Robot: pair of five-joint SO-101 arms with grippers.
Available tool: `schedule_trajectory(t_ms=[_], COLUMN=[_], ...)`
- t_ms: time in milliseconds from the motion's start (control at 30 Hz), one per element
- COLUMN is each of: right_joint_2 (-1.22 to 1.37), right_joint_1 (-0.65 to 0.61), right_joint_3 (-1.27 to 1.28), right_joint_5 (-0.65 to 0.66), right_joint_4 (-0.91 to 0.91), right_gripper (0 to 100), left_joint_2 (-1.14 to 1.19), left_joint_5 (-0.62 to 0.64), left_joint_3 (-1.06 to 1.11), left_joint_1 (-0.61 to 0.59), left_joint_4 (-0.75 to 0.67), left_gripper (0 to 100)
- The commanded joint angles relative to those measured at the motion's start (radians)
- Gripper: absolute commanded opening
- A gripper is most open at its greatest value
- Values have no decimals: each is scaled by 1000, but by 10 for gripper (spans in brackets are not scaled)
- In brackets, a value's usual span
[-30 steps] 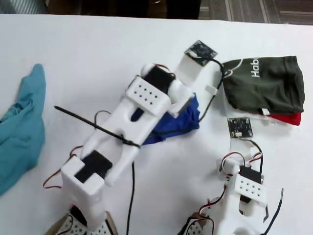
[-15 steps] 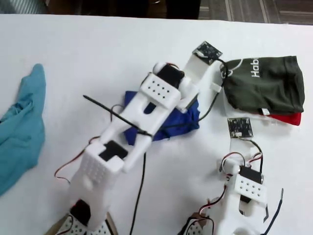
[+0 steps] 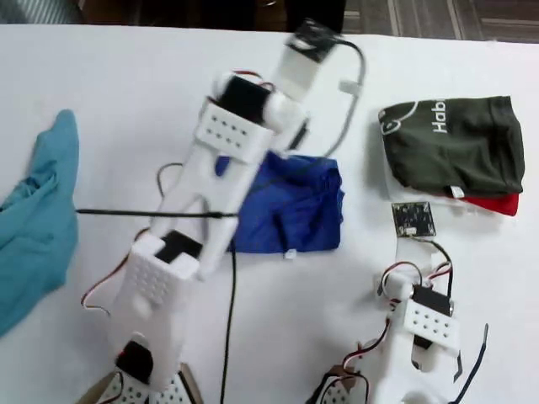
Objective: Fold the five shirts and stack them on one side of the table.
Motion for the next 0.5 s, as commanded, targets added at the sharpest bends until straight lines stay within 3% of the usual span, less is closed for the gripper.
schedule_trajectory(t_ms=[0,200,467], right_joint_2=[-28,-28,-28], right_joint_1=[8,8,8], right_joint_3=[-5,-5,-5], right_joint_5=[-5,-6,-8], right_joint_4=[-12,-12,-13], right_gripper=[21,21,21], left_joint_2=[-12,-11,-11], left_joint_5=[-35,-52,21], left_joint_3=[64,232,325], left_joint_1=[-29,6,126], left_joint_4=[6,-172,-192], left_gripper=[28,27,27])
